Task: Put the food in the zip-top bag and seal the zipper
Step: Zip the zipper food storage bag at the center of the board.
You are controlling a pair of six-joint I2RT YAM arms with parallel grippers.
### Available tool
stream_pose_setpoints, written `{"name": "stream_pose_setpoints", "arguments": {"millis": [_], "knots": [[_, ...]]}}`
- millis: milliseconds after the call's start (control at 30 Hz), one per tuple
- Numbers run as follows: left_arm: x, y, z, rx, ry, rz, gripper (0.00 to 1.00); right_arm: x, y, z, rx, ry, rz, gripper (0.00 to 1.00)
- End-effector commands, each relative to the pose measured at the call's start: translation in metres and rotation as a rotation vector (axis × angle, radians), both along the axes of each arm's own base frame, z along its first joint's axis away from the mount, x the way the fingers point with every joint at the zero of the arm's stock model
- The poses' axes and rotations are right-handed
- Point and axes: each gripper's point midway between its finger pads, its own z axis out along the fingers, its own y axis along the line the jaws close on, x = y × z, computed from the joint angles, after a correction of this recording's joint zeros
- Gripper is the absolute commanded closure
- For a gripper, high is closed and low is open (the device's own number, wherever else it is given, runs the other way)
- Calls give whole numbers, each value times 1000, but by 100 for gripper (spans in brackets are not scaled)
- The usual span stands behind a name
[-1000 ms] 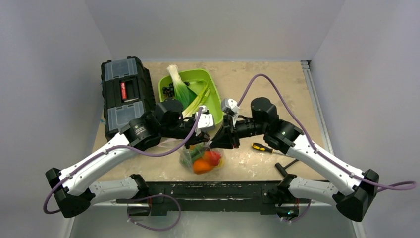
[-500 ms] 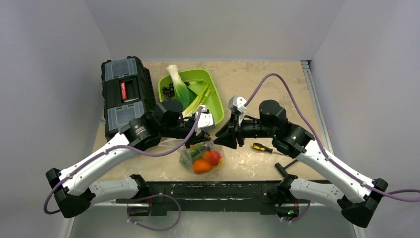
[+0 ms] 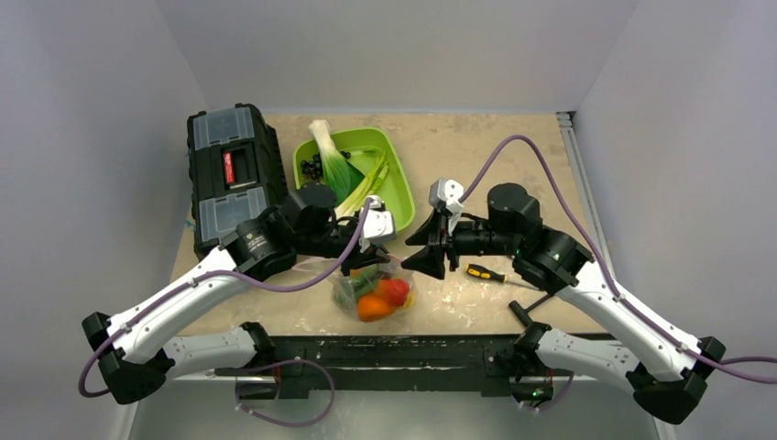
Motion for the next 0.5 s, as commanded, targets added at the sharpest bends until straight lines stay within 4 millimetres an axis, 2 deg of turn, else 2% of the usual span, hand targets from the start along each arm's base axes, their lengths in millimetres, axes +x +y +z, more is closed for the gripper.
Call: {"name": "stream_pose_setpoints", "arguments": {"millis": [0,100,467], "knots": [[-6,-1,30,-79,-40,-19,100,-7,-2,18,13,-85,63,50],[-8,0,33,-87,-41,-22,100,-8,-3,11,-4,-90,68,52],[-12,0,34,-90,-29,-41,100,-6,-1,13,2,-93,64,77]]}}
